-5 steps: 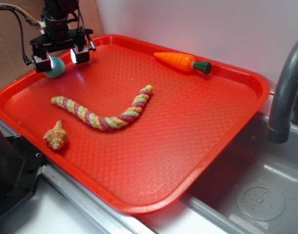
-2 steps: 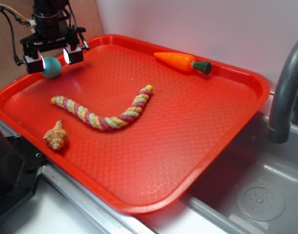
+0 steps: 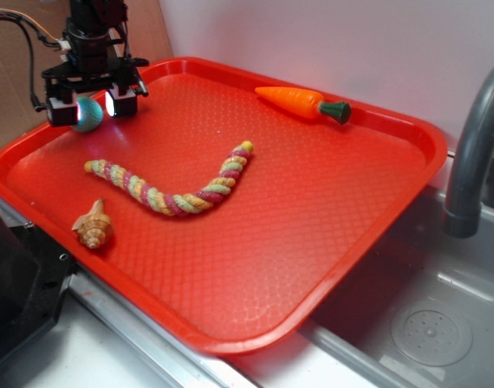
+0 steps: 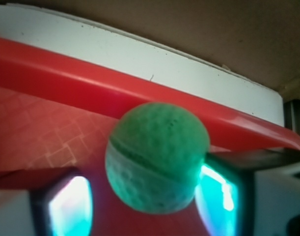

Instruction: Grab the green ball.

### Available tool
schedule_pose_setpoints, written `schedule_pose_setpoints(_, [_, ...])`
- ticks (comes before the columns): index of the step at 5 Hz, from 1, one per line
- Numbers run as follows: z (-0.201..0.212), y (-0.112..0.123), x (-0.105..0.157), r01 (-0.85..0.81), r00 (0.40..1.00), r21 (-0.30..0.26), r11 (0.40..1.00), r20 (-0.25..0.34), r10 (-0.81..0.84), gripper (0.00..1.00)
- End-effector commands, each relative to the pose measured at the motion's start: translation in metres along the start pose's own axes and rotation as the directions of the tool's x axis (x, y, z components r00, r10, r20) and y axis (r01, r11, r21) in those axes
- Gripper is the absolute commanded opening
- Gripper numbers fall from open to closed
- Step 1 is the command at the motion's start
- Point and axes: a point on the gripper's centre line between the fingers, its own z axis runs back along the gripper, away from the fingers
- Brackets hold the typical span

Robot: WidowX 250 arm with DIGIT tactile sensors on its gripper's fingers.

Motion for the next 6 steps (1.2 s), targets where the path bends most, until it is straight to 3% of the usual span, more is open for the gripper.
schedule_pose_setpoints(1, [0.002, 0.005, 0.010, 0.012, 0.999, 0.004, 1.000, 0.030, -0.012, 0.00])
schedule_pose_setpoints(2, [0.006, 0.009, 0.010, 0.018, 0.999, -0.012, 1.000, 0.036, -0.017, 0.00])
schedule_pose_setpoints(4, [0.031, 0.014, 0.004, 0.052, 0.994, -0.100, 0.994, 0.098, -0.043, 0.00])
schedule_pose_setpoints(5, [0.066, 0.015, -0.007, 0.117, 0.986, -0.211, 0.971, 0.141, -0.088, 0.00])
schedule_pose_setpoints(6, [0.123, 0.023, -0.028, 0.234, 0.969, -0.384, 0.893, 0.172, -0.180, 0.00])
